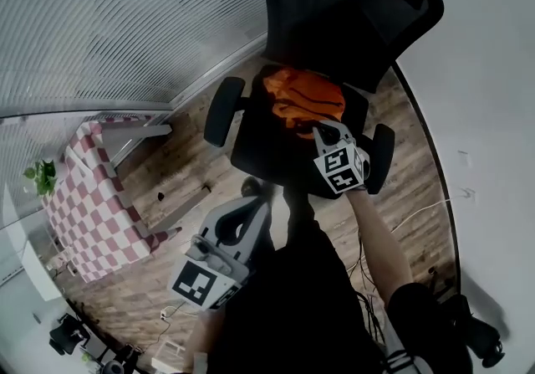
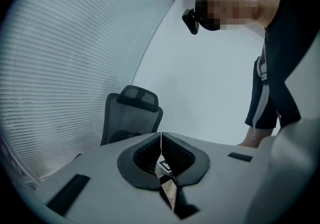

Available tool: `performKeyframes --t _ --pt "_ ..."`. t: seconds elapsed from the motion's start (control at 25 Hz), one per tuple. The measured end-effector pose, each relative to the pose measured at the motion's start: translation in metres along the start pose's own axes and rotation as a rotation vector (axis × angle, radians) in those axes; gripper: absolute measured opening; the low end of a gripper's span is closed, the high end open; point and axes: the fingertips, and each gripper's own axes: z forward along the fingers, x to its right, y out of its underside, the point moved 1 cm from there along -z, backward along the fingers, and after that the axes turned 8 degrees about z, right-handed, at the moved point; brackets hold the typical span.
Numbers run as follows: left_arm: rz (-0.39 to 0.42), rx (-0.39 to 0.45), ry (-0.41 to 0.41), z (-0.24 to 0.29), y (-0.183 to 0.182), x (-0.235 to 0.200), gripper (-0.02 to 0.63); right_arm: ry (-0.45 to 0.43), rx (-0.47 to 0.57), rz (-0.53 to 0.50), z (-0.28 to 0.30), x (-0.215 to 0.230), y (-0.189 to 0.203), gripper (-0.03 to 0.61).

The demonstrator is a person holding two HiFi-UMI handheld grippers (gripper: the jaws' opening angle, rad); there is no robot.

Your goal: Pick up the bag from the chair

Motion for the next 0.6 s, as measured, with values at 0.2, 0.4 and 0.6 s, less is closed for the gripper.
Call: performKeyframes --t 0.2,0.4,0.6 --pt "0.001 0.018 -0.017 -0.012 -0.008 -0.002 0.034 0.026 0.073 0.020 -0.028 -0.001 -0.033 0.025" --pt "0.055 0.043 0.007 -0.038 -0.012 -0.005 0.034 0.053 0.114 0.054 -0.054 -0.017 -0.050 0.025" --pt "0.085 0.073 0.036 -0.076 -0.013 -0.012 0.034 0.079 0.142 0.079 -0.079 -0.054 -0.057 0.024"
